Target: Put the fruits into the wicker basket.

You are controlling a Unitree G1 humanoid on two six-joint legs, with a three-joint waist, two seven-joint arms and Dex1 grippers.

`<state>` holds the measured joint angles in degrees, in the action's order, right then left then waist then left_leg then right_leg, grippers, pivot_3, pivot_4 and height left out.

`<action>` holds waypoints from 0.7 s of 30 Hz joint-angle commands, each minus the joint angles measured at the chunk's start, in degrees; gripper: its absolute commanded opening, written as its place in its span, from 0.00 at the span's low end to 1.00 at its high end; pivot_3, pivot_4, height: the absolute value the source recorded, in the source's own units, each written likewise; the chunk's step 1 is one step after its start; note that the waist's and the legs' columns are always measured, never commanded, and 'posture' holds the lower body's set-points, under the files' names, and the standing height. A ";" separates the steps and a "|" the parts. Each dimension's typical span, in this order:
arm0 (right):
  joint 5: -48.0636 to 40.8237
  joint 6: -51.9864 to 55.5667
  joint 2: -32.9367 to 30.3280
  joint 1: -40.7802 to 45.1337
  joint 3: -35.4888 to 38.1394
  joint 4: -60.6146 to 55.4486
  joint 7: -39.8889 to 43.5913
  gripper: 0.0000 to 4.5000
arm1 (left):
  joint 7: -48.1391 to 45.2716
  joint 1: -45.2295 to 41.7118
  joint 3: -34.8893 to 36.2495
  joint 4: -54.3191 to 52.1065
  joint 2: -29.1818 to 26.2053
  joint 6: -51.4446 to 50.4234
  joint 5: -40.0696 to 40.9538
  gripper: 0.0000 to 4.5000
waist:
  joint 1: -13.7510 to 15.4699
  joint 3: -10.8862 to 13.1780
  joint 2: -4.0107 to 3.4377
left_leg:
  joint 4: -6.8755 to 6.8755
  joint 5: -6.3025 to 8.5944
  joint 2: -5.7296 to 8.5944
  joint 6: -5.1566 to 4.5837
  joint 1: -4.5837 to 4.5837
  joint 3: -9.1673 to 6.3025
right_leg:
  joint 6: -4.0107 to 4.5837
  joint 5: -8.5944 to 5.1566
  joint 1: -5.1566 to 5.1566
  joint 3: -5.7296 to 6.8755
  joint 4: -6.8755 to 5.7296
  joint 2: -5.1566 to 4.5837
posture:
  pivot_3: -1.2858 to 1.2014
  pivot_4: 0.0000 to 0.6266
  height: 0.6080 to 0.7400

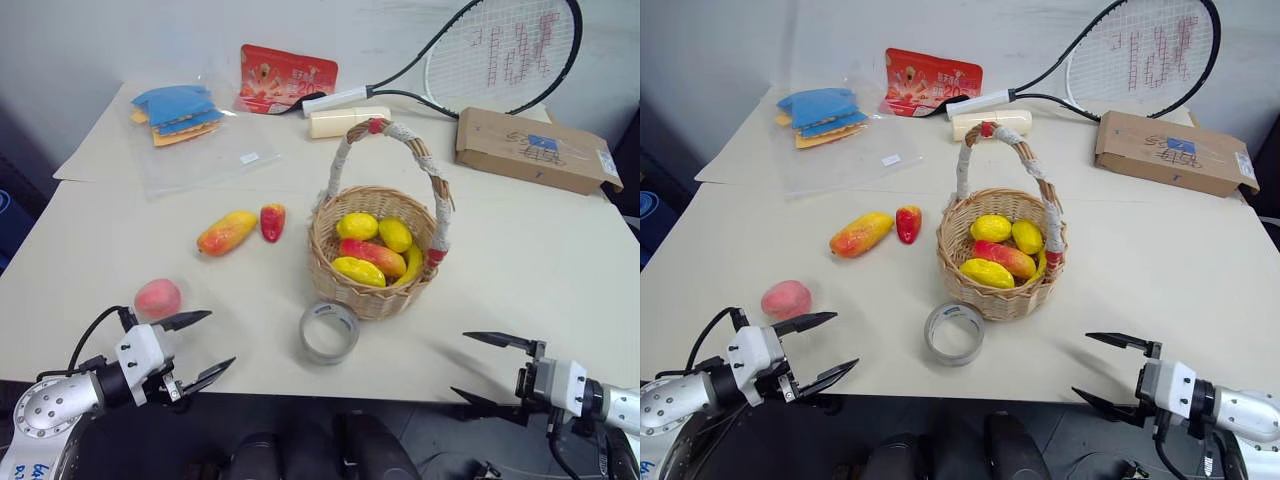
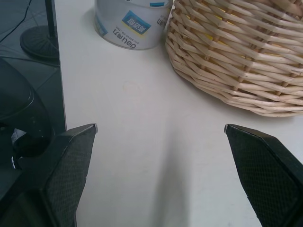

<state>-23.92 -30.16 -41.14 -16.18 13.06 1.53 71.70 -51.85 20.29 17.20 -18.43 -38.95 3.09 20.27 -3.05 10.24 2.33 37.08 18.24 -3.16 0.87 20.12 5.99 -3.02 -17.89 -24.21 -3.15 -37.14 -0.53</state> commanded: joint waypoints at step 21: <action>-4.71 4.32 3.36 -2.26 -2.35 -13.03 -4.88 0.99 | -10.13 -2.10 0.57 -7.68 -7.78 -14.69 11.59 1.00 | 0.03 -0.01 -0.01 | 0.09 -0.02 0.01 0.03 -0.05 -0.02 | 0.03 -0.02 0.00 0.00 -0.22 0.01 | 0.52 0.24 1.00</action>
<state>-26.87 -25.88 -38.24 -18.00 10.94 -9.12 67.25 -60.37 18.68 18.28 -24.35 -46.12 -12.88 31.77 -3.02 10.24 2.32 37.17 18.22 -3.15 0.91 20.08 5.97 -2.98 -17.91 -24.20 -3.14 -37.36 -0.52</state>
